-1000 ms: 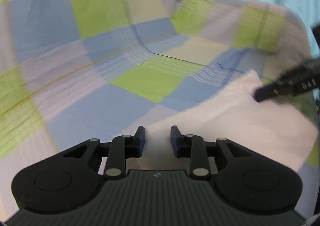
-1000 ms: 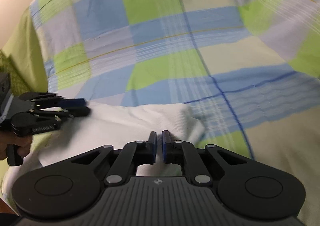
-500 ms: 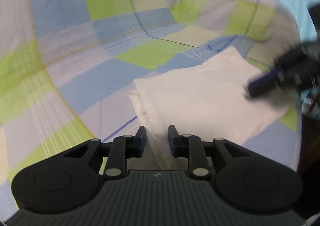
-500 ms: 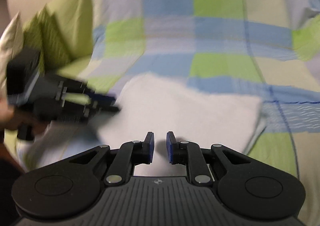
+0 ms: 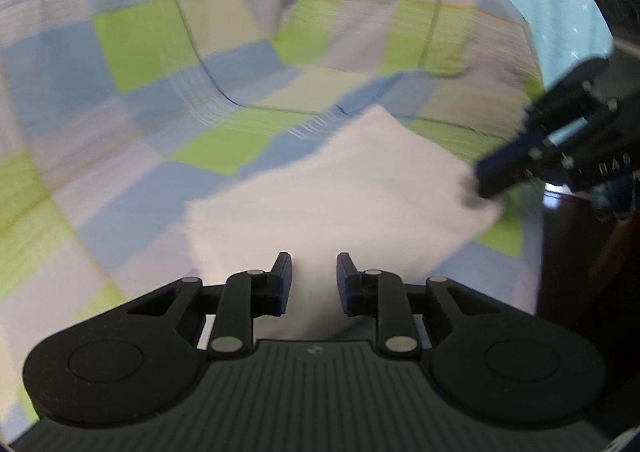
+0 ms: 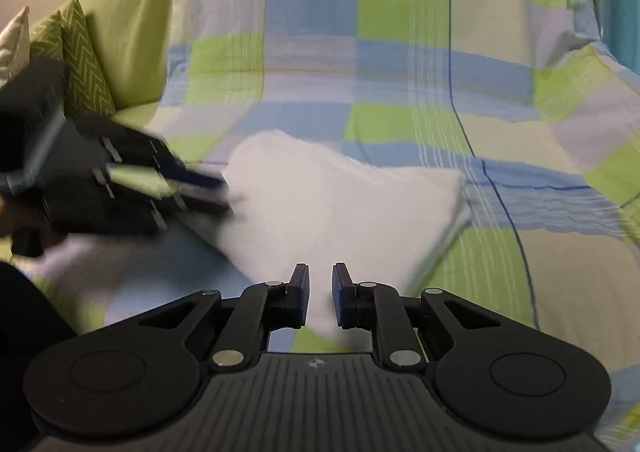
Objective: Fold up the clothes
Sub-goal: 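Smooth the folded white undershirt edges with both open grippers, then grasp the folded undershirt edge with the right gripper while the left gripper grasps it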
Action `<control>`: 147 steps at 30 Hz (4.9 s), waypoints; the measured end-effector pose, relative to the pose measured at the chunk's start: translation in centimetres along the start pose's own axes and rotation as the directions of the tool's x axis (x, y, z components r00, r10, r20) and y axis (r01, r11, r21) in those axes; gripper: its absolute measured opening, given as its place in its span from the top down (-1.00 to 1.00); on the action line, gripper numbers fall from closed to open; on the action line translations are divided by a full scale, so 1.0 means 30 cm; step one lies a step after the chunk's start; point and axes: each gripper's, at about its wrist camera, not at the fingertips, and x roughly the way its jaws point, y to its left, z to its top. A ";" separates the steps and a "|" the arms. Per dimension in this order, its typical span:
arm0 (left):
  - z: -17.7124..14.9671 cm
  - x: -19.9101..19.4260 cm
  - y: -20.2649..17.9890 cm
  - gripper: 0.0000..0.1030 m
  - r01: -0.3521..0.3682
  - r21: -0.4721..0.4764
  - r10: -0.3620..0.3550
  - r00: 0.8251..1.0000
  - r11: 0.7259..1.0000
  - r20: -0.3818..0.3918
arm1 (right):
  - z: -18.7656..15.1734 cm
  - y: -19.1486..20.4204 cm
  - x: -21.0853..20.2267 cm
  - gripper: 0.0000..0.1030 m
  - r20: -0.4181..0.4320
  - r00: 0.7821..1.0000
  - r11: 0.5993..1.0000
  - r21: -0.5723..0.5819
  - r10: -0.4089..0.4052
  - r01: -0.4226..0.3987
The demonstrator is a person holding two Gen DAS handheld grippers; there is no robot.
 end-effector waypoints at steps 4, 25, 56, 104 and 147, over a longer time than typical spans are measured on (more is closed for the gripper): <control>-0.033 -0.003 0.064 0.60 0.003 -0.109 -0.005 1.000 0.994 -0.019 | -0.016 0.000 0.061 0.68 -0.090 0.996 1.000 -0.011 -0.014 0.013; 0.074 0.102 0.091 0.60 -0.062 0.073 0.063 0.998 0.995 -0.014 | 0.045 -0.064 0.148 0.64 -0.054 0.998 1.000 0.024 -0.019 0.020; 0.128 0.183 0.258 0.44 -0.078 -0.050 0.078 0.997 0.996 -0.016 | 0.141 -0.314 0.207 0.98 0.006 0.994 0.979 0.175 -0.106 0.103; -0.035 -0.023 0.068 0.60 -0.081 0.238 0.111 0.987 0.968 -0.114 | -0.048 0.048 -0.007 0.45 -0.072 0.983 0.966 -0.212 -0.169 0.150; -0.051 0.046 -0.096 0.17 -0.148 0.582 0.152 0.987 0.800 0.042 | -0.028 0.236 0.178 0.15 0.013 0.974 0.769 -0.611 -0.228 0.188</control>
